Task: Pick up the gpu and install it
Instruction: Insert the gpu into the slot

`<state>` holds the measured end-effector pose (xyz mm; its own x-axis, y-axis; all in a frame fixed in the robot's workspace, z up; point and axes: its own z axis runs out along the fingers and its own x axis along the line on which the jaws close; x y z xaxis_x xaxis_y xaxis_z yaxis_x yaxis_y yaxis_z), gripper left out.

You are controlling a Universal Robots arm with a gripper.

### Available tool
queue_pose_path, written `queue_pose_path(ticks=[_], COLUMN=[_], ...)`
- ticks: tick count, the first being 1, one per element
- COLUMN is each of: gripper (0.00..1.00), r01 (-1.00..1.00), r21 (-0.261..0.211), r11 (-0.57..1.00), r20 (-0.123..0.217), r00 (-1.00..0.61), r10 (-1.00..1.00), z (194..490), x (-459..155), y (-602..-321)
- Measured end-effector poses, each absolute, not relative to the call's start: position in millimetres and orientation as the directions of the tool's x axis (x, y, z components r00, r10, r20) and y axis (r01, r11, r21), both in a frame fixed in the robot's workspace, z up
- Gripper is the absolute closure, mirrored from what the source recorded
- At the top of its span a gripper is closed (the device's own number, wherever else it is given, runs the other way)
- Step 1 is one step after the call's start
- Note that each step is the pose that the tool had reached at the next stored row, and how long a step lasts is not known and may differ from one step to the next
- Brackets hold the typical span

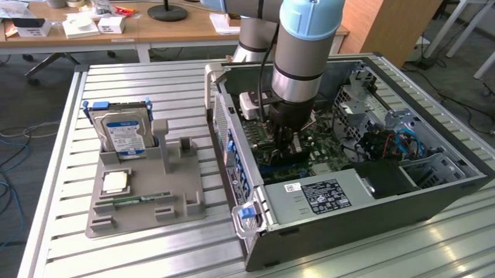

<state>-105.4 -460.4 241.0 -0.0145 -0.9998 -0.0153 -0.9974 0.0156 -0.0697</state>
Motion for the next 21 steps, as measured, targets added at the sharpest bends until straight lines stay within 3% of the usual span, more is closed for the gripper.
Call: queue_pose_path(ticks=[17, 19, 21], gripper=[0.74, 0.67, 0.67], r01=[-0.997, -0.997, -0.997], r21=[-0.07, -0.07, -0.07], r11=[0.016, 0.016, 0.016], r20=[-0.015, -0.016, -0.016], r00=[-0.015, -0.015, -0.015], r10=[-1.0, -1.0, -1.0], z=[240.2, 240.0, 240.1], x=[-105.4, -105.4, -105.4], y=[-460.4, -460.4, -460.4])
